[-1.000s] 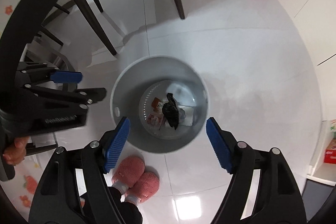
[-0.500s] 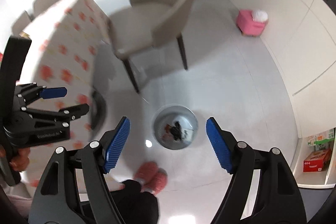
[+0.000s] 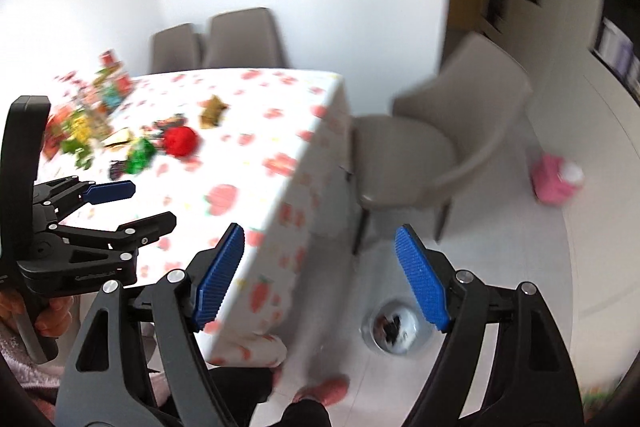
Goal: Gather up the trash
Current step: 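Move both open tools back over the table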
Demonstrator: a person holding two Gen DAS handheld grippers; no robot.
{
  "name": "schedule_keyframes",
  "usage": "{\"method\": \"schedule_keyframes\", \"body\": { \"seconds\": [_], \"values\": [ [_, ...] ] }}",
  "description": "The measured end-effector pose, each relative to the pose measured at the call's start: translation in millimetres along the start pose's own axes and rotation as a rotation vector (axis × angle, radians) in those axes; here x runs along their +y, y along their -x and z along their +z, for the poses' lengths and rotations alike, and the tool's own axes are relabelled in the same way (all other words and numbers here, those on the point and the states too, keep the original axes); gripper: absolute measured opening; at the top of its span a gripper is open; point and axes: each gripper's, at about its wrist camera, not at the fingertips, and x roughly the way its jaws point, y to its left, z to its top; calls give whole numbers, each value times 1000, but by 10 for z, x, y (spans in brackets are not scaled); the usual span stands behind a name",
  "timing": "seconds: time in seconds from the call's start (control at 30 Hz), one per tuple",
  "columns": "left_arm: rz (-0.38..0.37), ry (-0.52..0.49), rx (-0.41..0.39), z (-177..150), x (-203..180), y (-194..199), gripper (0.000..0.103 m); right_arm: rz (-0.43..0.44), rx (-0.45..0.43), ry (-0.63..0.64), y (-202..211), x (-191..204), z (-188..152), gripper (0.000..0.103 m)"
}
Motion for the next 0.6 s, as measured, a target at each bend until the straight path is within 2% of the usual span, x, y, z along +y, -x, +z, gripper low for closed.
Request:
{"method": "schedule_keyframes", "body": {
  "seconds": [0.23, 0.37, 0.5, 0.6],
  "values": [
    [118, 104, -59, -143, 1303, 431, 75, 108, -7, 78, -363, 1151, 382, 75],
    [162, 146, -56, -158, 2226, 462, 75, 167, -3, 68, -716, 1959, 690, 75],
    [223, 179, -69, -189, 3025, 516, 75, 210, -12, 109, -1028, 2691, 959, 75],
    [259, 216, -66, -222, 3481, 557, 75, 244, -3, 137, -1256, 3110, 1141, 75]
  ]
}}
